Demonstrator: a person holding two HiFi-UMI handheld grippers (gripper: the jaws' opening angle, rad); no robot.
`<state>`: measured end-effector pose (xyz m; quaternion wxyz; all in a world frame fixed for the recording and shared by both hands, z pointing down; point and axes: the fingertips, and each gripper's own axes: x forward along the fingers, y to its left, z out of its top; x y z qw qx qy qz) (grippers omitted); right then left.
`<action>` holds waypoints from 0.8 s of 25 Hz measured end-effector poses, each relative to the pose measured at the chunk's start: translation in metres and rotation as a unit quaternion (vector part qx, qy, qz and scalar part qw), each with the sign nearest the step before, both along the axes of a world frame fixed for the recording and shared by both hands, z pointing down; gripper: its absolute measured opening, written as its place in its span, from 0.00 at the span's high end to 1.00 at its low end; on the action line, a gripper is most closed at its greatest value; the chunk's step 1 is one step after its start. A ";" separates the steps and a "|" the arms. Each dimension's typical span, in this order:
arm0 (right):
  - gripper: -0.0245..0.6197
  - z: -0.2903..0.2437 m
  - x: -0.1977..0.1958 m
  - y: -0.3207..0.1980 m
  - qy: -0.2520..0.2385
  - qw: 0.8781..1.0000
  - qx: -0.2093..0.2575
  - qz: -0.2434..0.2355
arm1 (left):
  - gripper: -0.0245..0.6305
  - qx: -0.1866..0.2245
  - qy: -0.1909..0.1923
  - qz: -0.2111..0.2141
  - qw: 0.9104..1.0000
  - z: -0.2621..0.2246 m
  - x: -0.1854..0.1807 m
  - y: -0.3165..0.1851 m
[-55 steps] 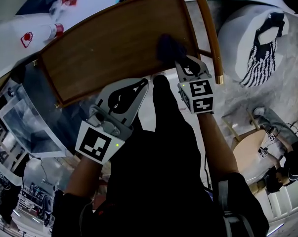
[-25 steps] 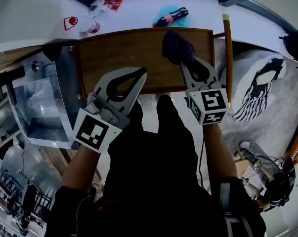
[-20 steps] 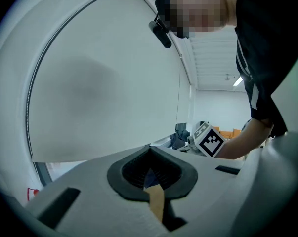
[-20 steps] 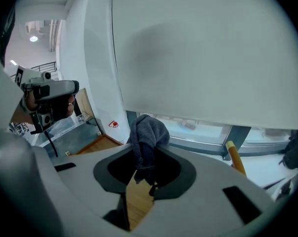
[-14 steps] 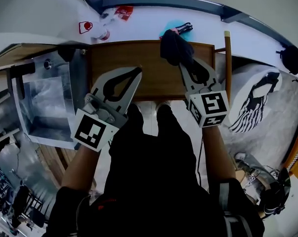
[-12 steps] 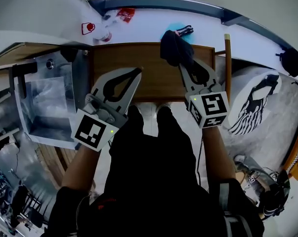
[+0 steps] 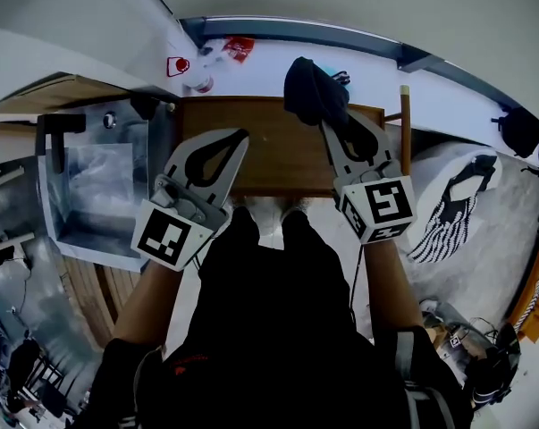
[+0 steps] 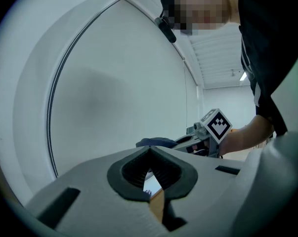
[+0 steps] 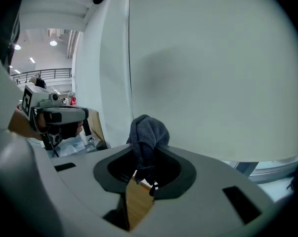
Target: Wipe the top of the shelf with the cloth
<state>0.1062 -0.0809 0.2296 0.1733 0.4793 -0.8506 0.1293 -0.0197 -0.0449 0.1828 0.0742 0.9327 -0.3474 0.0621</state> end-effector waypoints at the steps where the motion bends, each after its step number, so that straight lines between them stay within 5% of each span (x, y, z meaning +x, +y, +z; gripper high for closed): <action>1: 0.83 -0.007 -0.002 0.000 0.000 1.000 0.005 -0.002 | 0.93 0.003 0.001 -0.002 1.000 -0.004 -0.001 0.000; 20: 0.83 -0.107 -0.009 0.023 -0.011 0.996 0.090 -0.023 | 0.93 0.038 0.010 -0.001 0.999 -0.064 0.003 0.017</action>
